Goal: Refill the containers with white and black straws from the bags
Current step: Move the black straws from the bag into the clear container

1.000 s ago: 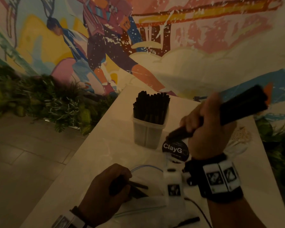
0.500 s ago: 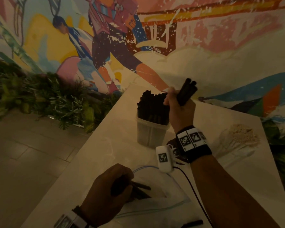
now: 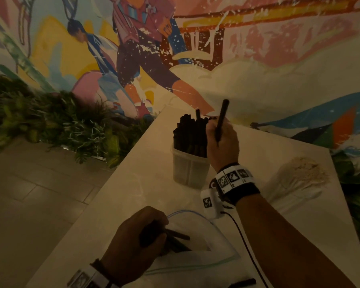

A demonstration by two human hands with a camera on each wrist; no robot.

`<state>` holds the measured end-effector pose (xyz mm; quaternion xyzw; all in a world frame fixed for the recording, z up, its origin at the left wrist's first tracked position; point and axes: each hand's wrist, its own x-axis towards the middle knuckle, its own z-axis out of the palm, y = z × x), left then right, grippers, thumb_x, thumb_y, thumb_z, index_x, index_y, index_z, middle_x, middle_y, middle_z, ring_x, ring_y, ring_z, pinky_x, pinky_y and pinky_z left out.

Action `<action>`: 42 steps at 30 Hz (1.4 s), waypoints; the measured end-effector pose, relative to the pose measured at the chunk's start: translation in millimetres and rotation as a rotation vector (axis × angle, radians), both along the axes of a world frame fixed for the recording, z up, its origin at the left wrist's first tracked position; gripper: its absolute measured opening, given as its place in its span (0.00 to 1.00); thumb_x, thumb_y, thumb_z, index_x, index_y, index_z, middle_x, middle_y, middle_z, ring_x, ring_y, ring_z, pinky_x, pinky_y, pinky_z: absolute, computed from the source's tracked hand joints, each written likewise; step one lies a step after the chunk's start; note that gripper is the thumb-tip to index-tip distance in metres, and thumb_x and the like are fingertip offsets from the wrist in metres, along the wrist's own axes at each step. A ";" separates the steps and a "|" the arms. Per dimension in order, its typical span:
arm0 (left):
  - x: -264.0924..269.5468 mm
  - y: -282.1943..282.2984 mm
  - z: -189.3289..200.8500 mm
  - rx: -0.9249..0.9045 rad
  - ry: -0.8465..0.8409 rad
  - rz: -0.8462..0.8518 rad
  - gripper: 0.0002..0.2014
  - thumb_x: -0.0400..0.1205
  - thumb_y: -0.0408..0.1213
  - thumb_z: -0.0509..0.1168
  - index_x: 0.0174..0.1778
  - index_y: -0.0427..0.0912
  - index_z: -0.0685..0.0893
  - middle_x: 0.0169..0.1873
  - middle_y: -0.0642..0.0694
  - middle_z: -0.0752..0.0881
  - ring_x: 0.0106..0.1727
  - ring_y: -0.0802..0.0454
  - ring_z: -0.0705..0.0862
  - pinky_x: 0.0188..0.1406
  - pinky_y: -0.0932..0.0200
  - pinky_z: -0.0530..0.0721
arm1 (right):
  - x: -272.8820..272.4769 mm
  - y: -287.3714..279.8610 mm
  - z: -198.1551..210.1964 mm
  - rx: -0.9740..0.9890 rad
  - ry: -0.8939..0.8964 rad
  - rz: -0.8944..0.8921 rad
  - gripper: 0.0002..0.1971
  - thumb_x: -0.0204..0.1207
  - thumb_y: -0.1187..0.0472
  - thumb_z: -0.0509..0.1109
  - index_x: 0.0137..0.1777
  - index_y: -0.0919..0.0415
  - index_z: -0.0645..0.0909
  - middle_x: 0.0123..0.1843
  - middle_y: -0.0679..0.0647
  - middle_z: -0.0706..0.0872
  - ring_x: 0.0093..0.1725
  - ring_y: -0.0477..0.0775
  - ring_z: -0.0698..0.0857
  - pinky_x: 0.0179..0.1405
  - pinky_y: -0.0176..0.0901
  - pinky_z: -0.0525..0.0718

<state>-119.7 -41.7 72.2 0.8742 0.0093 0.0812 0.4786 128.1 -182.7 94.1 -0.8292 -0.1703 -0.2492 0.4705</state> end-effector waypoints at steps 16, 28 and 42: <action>-2.3 -0.9 2.1 -0.015 0.002 0.008 0.13 0.70 0.35 0.71 0.43 0.60 0.80 0.39 0.55 0.85 0.35 0.54 0.83 0.33 0.58 0.83 | -16.9 6.7 77.0 0.568 0.022 0.186 0.06 0.83 0.63 0.62 0.49 0.56 0.80 0.28 0.52 0.80 0.27 0.50 0.79 0.33 0.46 0.84; 0.1 -2.6 1.9 -0.006 0.014 0.028 0.14 0.69 0.34 0.70 0.43 0.60 0.80 0.39 0.57 0.84 0.34 0.56 0.83 0.32 0.66 0.81 | -3.5 14.1 30.2 0.455 0.297 0.073 0.09 0.81 0.56 0.65 0.39 0.53 0.80 0.29 0.47 0.83 0.31 0.50 0.82 0.39 0.54 0.86; -0.4 0.0 1.9 -0.017 0.013 0.023 0.14 0.69 0.33 0.71 0.42 0.58 0.80 0.38 0.57 0.85 0.34 0.56 0.83 0.32 0.66 0.81 | 13.8 26.4 18.5 -0.608 -0.018 0.037 0.29 0.83 0.44 0.48 0.78 0.60 0.65 0.79 0.62 0.66 0.79 0.64 0.63 0.76 0.65 0.62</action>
